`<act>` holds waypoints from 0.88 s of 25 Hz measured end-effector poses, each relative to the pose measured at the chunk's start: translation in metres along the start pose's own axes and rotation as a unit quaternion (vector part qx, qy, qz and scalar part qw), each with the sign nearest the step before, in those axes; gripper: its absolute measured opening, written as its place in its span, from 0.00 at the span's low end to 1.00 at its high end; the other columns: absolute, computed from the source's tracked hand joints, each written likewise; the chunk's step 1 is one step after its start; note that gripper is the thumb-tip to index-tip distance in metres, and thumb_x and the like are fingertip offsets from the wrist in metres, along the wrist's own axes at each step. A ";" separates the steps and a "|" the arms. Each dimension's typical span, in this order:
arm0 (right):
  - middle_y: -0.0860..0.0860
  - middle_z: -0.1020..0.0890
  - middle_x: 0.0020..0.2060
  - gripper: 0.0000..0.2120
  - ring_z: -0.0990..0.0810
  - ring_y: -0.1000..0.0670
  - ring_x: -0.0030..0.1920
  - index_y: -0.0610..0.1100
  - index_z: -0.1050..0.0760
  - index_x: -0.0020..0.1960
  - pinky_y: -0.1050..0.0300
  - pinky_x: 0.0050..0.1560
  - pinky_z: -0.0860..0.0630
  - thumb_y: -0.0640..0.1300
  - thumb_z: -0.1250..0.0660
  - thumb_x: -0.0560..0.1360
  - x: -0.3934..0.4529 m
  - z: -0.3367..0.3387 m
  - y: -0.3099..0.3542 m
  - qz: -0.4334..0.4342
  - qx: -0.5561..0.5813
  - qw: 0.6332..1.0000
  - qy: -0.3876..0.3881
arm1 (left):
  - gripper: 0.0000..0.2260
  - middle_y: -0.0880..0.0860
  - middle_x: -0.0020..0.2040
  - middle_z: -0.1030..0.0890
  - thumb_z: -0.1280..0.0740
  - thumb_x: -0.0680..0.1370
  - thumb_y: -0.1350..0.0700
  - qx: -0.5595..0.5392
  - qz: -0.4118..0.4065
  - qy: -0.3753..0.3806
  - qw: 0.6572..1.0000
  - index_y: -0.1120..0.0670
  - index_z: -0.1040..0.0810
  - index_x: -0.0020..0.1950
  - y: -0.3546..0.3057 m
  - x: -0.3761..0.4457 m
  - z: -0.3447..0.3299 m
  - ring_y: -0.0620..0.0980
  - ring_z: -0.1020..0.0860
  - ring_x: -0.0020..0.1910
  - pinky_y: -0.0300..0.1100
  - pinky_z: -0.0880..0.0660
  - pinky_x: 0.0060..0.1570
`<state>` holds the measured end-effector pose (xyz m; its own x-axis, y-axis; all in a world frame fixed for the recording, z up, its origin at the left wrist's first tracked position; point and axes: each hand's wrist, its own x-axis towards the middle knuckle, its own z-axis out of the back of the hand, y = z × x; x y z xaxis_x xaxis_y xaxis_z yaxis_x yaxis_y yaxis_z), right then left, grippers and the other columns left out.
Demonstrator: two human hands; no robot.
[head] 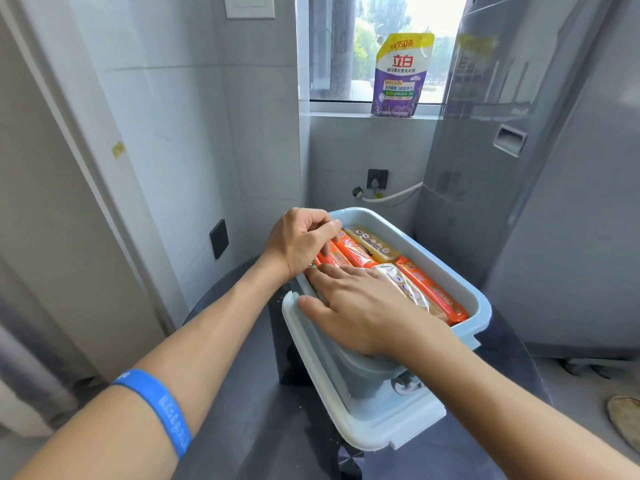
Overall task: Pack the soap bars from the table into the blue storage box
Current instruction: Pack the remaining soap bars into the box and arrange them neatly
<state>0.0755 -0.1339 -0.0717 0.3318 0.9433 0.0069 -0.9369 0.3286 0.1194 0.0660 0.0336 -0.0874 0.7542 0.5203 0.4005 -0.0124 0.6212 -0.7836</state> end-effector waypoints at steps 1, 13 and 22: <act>0.49 0.31 0.73 0.27 0.36 0.43 0.73 0.47 0.39 0.76 0.44 0.73 0.42 0.59 0.53 0.82 0.001 -0.001 0.002 0.001 0.004 1.000 -0.006 | 0.13 0.48 0.23 0.22 0.35 0.73 0.49 -0.002 0.001 -0.001 1.000 0.52 0.20 0.32 -0.001 -0.001 0.001 0.42 0.29 0.21 0.40 0.32 0.34; 0.64 0.35 0.75 0.40 0.39 0.64 0.73 0.69 0.45 0.75 0.58 0.73 0.40 0.54 0.26 0.72 -0.023 0.042 -0.082 0.094 0.104 0.975 0.174 | 0.24 0.39 0.52 0.21 0.44 0.68 0.26 0.244 0.031 0.065 0.967 0.42 0.23 0.48 -0.042 -0.094 0.011 0.43 0.28 0.59 0.58 0.35 0.66; 0.54 0.47 0.80 0.52 0.47 0.49 0.79 0.51 0.57 0.81 0.47 0.77 0.47 0.60 0.28 0.70 0.000 0.023 -0.069 0.171 -0.128 0.972 0.094 | 0.35 0.39 0.57 0.31 0.34 0.58 0.31 0.195 0.065 0.124 0.971 0.38 0.35 0.64 -0.055 -0.104 0.004 0.43 0.41 0.68 0.46 0.36 0.66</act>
<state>0.1426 -0.1571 -0.0570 -0.0075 0.9835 -0.1807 -0.9937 -0.0275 -0.1087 -0.0146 -0.0528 -0.0840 0.8639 0.4820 0.1462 -0.3289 0.7596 -0.5611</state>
